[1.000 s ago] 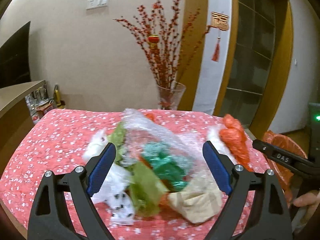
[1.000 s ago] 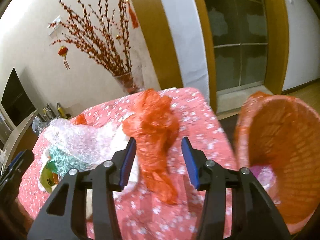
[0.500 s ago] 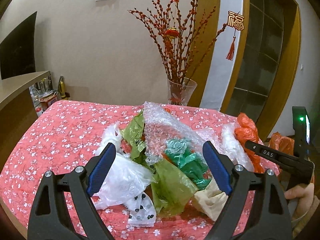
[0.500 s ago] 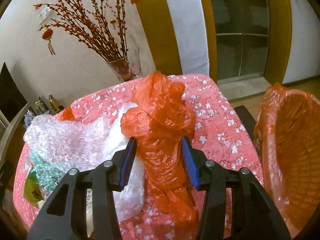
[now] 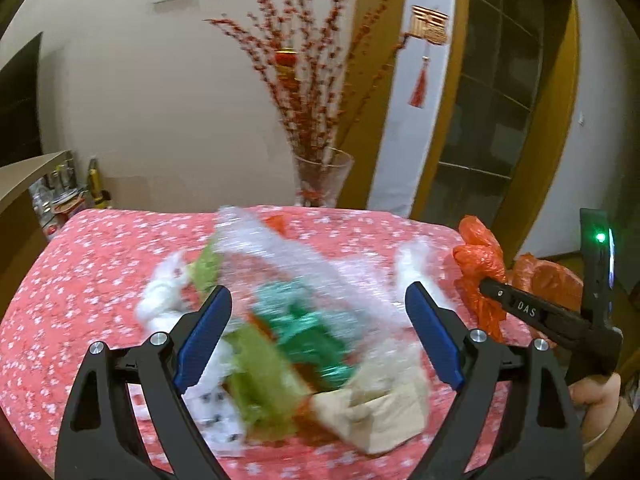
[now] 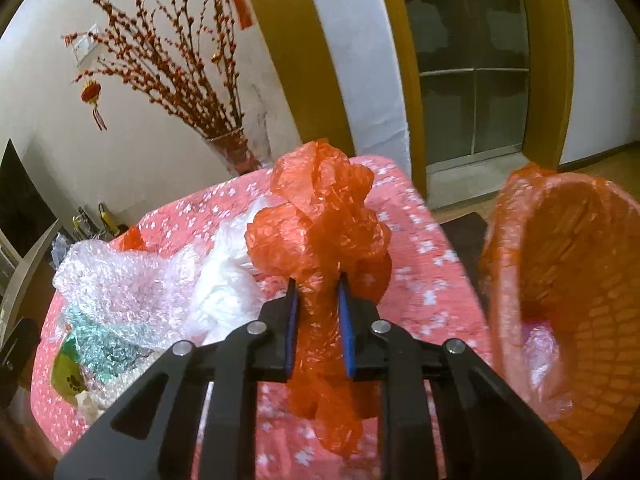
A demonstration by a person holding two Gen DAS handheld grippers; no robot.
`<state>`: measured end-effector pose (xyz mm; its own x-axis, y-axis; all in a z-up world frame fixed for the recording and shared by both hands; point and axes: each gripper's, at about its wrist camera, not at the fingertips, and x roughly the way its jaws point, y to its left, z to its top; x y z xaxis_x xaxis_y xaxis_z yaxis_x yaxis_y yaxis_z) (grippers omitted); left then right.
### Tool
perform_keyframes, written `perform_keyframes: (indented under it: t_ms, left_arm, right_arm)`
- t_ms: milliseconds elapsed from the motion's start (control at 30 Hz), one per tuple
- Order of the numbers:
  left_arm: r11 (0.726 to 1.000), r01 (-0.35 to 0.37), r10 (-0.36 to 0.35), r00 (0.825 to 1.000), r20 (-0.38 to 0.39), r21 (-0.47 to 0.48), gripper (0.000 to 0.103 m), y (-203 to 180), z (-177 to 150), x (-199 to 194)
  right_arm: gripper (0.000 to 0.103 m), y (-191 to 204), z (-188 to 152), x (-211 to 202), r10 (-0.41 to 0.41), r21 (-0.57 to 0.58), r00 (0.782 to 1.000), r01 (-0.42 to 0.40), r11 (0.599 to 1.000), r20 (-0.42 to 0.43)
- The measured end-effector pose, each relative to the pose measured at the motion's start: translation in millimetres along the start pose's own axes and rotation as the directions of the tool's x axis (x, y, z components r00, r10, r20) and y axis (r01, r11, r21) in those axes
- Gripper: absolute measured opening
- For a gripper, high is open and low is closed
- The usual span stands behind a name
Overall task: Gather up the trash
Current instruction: 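Grasp the orange bag with the right gripper, then grasp the clear plastic bag with the left gripper while the right gripper holds the orange bag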
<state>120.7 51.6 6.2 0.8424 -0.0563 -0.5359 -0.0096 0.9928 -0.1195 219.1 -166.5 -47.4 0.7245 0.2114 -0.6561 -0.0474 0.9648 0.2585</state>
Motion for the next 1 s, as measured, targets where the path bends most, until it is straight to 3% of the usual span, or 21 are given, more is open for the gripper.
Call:
perform_keyframes:
  t_ms: [233, 400, 633, 1000]
  left_arm:
    - [0.995, 0.067, -0.063, 0.996, -0.061, 0.070, 0.087, -59.9, 14.0, 32.4]
    - [0.992, 0.104, -0.093, 0.983, -0.160, 0.067, 0.077, -87.6, 15.6, 72.5]
    - [0.992, 0.079, -0.049, 0.960, -0.277, 0.097, 0.071, -105.4, 2.7, 118.9]
    - [0.970, 0.087, -0.014, 0.952, -0.307, 0.226, 0.060, -132.7, -8.5, 132.9]
  right_arm:
    - [0.018, -31.5, -1.1, -38.0, -0.022, 0.042, 0.998, 0.019, 0.999, 0.063]
    - [0.018, -52.8, -6.2, -53.7, -0.029, 0.075, 0.997, 0.023, 0.997, 0.076]
    - [0.018, -68.4, -10.8, -56.6, -0.017, 0.095, 0.997, 0.010, 0.995, 0.071]
    - [0.018, -73.4, -17.1, -49.0, -0.007, 0.118, 0.999, 0.001, 0.993, 0.047]
